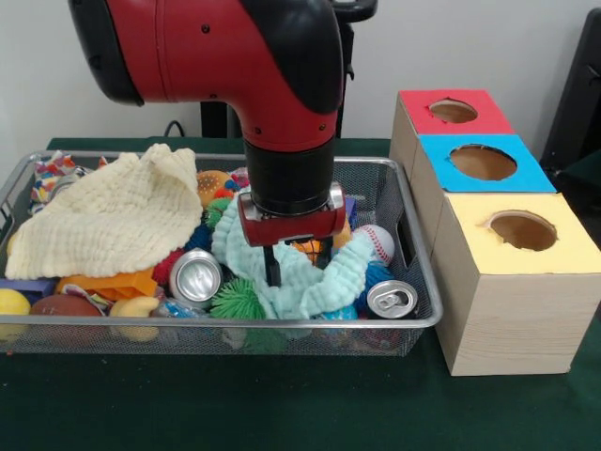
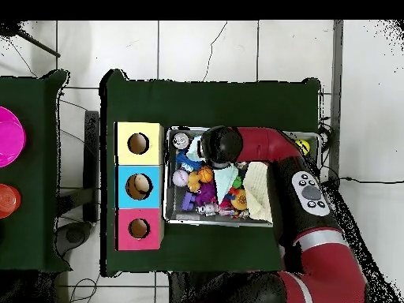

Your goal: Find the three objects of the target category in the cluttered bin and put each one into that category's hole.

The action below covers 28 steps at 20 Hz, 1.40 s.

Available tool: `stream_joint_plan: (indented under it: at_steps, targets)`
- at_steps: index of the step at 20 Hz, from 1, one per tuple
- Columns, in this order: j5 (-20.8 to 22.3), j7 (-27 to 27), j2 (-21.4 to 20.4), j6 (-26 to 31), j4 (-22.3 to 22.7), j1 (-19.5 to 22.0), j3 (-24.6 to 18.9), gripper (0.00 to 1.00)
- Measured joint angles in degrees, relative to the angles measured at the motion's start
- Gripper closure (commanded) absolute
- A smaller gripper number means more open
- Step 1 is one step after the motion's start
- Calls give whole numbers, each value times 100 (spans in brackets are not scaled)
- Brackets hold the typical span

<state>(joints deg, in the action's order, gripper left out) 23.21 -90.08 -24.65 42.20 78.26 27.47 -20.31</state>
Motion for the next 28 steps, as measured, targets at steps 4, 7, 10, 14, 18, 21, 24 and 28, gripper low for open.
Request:
stream_joint_plan:
  at_steps: [4,7,10,14,18,21,24,28]
  targets:
    - [31,0,-167,1,-15,-90,-16,0]
    - [32,0,-325,1,-14,-175,-16,0]
    - [32,0,-492,1,2,-253,-18,0]
    - [27,0,-735,1,109,-341,-17,0]
    - [18,0,-959,1,300,-420,-17,0]
    - [-29,0,-1134,1,495,-508,-17,0]
    - [-68,0,-1199,1,598,-565,-17,0]
    - [-112,0,-1265,1,724,-618,-17,0]
